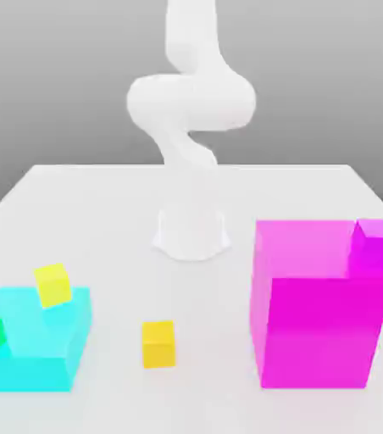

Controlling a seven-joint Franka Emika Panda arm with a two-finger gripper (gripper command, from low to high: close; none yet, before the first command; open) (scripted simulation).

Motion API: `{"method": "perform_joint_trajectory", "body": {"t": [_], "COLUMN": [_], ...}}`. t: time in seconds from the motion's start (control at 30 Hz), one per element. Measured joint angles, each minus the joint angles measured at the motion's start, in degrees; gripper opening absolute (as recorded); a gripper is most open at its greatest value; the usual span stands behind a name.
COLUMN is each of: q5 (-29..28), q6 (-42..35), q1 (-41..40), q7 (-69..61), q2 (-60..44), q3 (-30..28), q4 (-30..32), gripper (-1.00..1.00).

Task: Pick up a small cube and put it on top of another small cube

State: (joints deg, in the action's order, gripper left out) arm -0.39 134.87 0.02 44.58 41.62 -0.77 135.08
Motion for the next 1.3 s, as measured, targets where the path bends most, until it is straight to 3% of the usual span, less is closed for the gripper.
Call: {"method": "perform_joint_trajectory", "body": {"t": [0.6,0.87,0.9,1.13,1.3], "q5": [-0.3,6.3,6.5,6.2,2.3], "q6": [27.5,40.9,41.9,41.7,34.2], "q1": [-1.0,-5.2,-5.7,-5.8,-4.2], "q7": [-13.4,-19.0,-19.1,-18.9,-16.1], "q2": [-38.6,-55.4,-56.5,-56.4,-47.3], "q3": [-6.8,-1.3,-0.7,-0.7,-3.3], "q4": [27.9,27.0,26.8,26.8,28.4], "gripper": [0.00,0.00,-1.00,-1.00,-1.00]}}
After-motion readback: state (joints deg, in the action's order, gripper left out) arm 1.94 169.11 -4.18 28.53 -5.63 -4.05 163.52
